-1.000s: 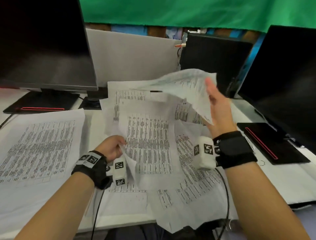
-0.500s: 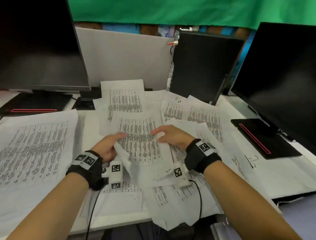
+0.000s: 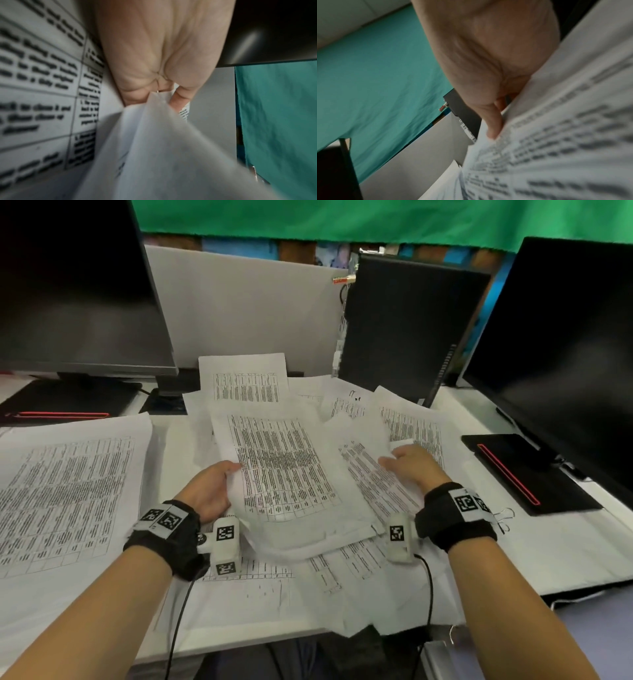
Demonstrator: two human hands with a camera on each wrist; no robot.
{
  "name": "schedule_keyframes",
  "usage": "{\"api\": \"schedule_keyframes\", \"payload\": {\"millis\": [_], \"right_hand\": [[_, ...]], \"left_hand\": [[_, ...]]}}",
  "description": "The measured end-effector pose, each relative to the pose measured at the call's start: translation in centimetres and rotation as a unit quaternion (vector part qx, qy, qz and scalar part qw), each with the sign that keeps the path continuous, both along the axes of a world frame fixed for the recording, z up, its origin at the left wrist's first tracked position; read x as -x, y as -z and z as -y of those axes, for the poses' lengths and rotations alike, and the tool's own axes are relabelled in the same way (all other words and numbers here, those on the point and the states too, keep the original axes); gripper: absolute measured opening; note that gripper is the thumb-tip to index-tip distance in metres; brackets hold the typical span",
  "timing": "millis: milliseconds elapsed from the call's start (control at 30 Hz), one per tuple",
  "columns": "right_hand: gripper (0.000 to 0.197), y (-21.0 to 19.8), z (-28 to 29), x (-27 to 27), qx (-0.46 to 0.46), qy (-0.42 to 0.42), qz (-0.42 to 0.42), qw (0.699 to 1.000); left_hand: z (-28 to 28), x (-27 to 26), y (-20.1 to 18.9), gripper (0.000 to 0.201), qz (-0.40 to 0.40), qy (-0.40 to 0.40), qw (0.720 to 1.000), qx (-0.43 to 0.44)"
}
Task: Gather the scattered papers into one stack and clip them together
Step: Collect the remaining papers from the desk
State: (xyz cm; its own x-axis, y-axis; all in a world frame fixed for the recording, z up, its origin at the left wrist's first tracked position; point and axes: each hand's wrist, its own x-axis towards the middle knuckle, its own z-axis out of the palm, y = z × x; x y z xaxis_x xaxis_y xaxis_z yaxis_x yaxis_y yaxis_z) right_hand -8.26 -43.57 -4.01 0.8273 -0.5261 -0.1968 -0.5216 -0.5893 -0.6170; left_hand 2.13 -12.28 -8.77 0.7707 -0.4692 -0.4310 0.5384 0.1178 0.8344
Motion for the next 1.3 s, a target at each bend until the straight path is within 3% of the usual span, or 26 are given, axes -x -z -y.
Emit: {"api": "schedule_keyframes", "payload": {"millis": [67, 133, 167, 267, 367, 433, 500, 600, 700, 833, 900, 967, 1033, 1167, 1300], "right_hand": [[0.029, -0.3, -0.9, -0.2, -0.015, 0.055, 0.113, 0.992], [0.027, -0.8, -1.4, -0.5, 0.017, 0.068, 0.146, 0.987], [0.032, -1.0, -1.6, -0.6, 0.028, 0.063, 0.133, 0.989], [0.059, -2.0, -1.8, -0.3, 0.090, 0.029, -0.008, 0.995], [0.039, -2.8, -1.6, 0.4, 0.152, -0.055, -0.117, 0.980], [0.025, -2.9, -1.5, 0.5, 0.143, -0.071, -0.096, 0.982], [0.018, -2.8, -0.9, 0.3, 0.097, -0.028, 0.009, 0.995], [0.018, -2.3, -0.6, -0.5, -0.088, 0.036, 0.136, 0.986], [0.014, -0.8, -2.1, -1.3, -0.240, -0.009, 0.090, 0.967], [0.017, 0.9, -5.3, -2.2, -0.279, -0.081, 0.063, 0.955], [0.025, 0.4, -5.5, -2.2, -0.223, -0.114, 0.052, 0.967], [0.035, -0.2, -4.2, -2.1, -0.050, -0.089, 0.016, 0.995], [0.052, -0.4, -2.7, -1.6, 0.099, -0.052, -0.062, 0.992], [0.072, -0.4, -1.6, -0.2, 0.066, -0.137, -0.196, 0.969], [0.047, 0.1, -0.9, -0.6, 0.098, -0.145, -0.164, 0.971]], "left_hand": [[0.0, 0.2, -0.1, 0.038, -0.001, 0.004, 1.000, 0.006], [0.0, 0.5, -0.2, 0.035, 0.001, 0.004, 1.000, 0.004], [0.0, 0.5, -0.3, 0.035, 0.005, -0.002, 1.000, 0.000], [-0.4, 0.3, 0.0, 0.035, 0.001, -0.029, 1.000, -0.006], [-0.3, 0.4, -0.1, 0.029, 0.002, -0.037, 0.999, -0.020], [-0.1, 0.7, -0.3, 0.027, 0.023, -0.025, 0.999, -0.038], [0.3, 1.0, -0.6, 0.029, 0.041, -0.012, 0.998, -0.050], [0.4, 0.8, -0.5, 0.028, 0.041, 0.000, 0.998, -0.048], [0.2, 0.6, -0.3, 0.034, 0.029, 0.007, 0.999, -0.018], [0.3, 0.4, -0.1, 0.031, 0.049, 0.030, 0.998, -0.014], [0.6, 0.6, -0.1, 0.027, 0.077, 0.041, 0.995, -0.051], [0.7, 0.5, 0.1, 0.022, 0.089, 0.018, 0.993, -0.081], [0.7, 0.4, 0.4, 0.025, 0.090, 0.008, 0.993, -0.081], [0.3, 0.0, 0.6, 0.034, 0.086, -0.006, 0.995, -0.041], [0.3, 0.2, 0.5, 0.030, 0.061, -0.025, 0.997, 0.031]]}}
